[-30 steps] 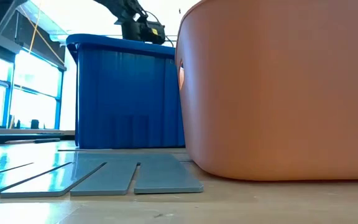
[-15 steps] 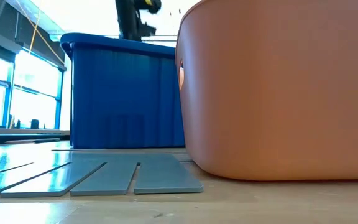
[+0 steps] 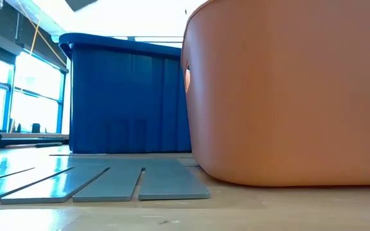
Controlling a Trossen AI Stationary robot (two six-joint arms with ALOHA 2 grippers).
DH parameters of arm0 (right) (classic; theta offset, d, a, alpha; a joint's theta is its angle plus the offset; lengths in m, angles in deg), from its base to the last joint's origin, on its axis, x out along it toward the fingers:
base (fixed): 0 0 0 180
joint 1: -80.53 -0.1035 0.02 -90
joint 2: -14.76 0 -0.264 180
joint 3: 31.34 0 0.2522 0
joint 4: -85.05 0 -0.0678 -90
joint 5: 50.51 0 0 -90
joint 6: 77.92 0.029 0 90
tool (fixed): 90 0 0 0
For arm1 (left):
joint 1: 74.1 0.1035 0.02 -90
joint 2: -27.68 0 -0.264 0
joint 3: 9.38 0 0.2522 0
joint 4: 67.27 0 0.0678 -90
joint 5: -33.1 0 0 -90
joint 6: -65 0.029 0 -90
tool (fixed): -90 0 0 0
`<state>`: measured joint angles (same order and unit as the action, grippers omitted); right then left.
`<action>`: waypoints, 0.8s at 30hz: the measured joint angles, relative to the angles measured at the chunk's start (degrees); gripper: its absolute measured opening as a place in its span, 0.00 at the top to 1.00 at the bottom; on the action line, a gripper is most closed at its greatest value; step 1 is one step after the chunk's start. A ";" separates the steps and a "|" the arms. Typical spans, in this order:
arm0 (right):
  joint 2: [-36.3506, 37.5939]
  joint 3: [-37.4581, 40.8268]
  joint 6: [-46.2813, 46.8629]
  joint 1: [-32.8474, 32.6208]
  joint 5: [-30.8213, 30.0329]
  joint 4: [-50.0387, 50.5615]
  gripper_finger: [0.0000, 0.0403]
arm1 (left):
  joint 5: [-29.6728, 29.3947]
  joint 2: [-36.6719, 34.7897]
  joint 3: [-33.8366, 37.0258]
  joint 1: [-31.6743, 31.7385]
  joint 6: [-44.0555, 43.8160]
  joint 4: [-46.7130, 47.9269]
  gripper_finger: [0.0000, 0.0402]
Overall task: Sort blocks
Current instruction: Remove the bin divider from the blue bin
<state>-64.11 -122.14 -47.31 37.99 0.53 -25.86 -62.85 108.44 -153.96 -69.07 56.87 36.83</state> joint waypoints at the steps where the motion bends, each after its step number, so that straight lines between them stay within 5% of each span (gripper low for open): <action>1: 0.00 0.00 0.05 0.00 -0.01 -0.04 0.78 | 0.41 -0.74 0.39 -3.25 -2.32 -0.45 1.00; 8: 0.00 0.00 0.44 0.00 0.00 -0.35 0.78 | 2.42 -1.04 5.25 -26.71 -23.79 -0.41 1.00; 16: 0.00 0.00 0.01 -1.64 -1.09 -0.35 0.78 | 3.04 0.20 17.03 -49.28 -64.25 -0.38 1.00; 24: 0.00 0.00 -2.59 -3.22 -4.39 -0.39 0.78 | 3.43 0.15 29.27 -63.75 -93.88 -1.34 1.00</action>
<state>-64.11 -122.14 -49.91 34.77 -3.85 -26.25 -59.42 108.58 -124.69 -132.82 -37.01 35.49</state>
